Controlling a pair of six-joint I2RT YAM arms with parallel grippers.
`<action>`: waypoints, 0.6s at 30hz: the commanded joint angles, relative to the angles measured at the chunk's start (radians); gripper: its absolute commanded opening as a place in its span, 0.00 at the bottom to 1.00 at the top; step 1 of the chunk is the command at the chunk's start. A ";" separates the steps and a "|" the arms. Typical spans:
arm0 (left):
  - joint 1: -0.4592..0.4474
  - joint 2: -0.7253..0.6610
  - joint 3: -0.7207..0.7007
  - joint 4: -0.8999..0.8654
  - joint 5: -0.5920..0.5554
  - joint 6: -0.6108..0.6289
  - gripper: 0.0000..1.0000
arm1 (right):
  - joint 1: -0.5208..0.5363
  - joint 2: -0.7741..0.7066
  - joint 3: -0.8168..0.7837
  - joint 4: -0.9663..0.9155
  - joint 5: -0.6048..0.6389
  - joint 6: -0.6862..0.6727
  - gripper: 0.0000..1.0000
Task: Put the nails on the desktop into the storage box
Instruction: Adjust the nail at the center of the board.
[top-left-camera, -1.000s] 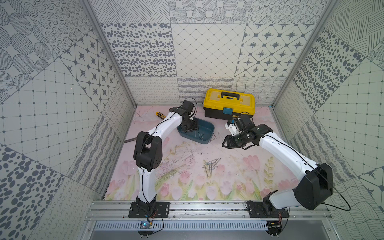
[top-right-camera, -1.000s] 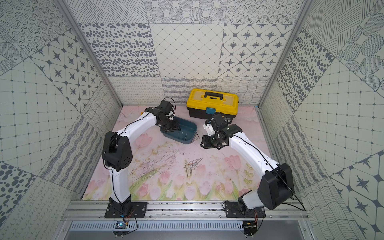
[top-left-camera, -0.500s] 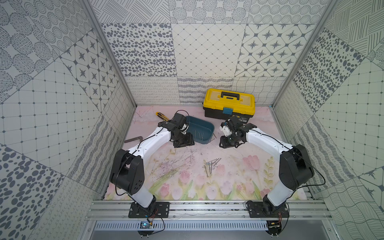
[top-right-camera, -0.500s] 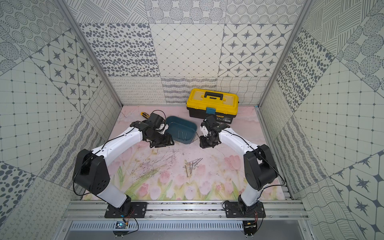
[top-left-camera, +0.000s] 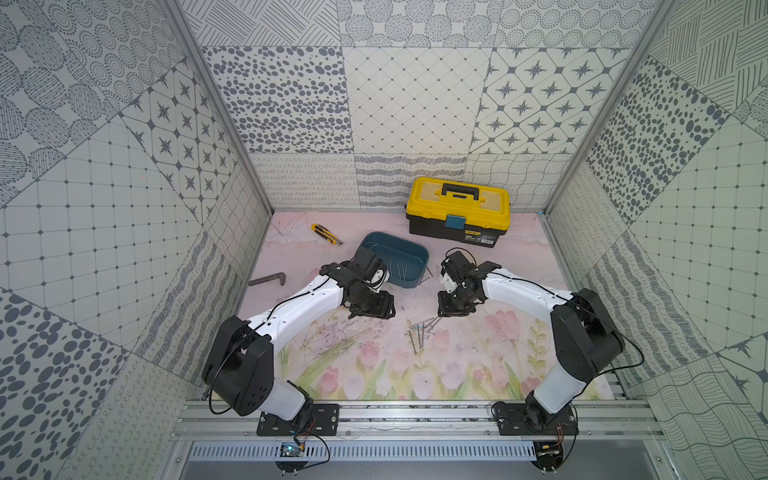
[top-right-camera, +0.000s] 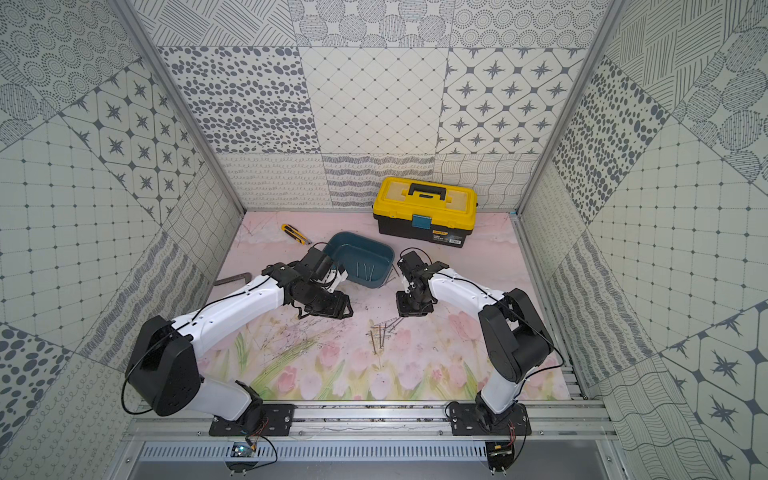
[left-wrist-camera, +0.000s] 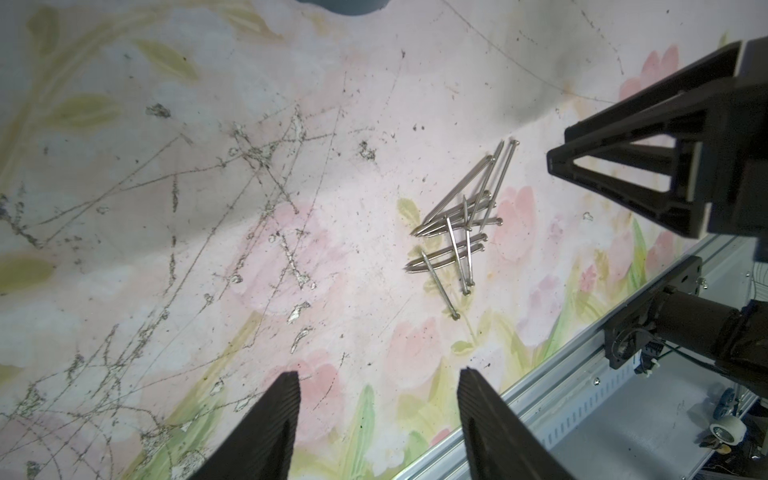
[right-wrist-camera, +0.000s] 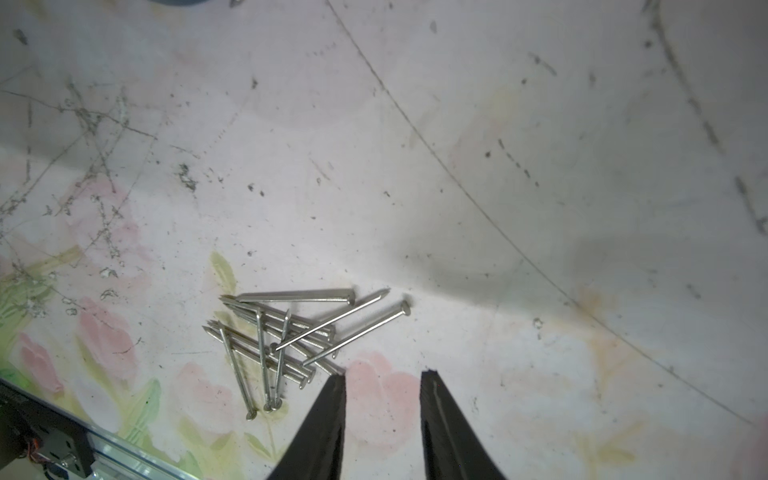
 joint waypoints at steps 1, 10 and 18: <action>-0.012 -0.007 -0.002 0.028 -0.012 0.047 0.66 | 0.004 -0.013 -0.038 -0.009 0.031 0.216 0.37; -0.015 -0.021 -0.016 0.018 -0.023 0.041 0.68 | 0.040 -0.001 -0.063 0.052 0.031 0.500 0.37; -0.016 -0.042 -0.027 0.009 -0.033 0.044 0.72 | 0.098 0.045 -0.076 0.082 0.043 0.678 0.36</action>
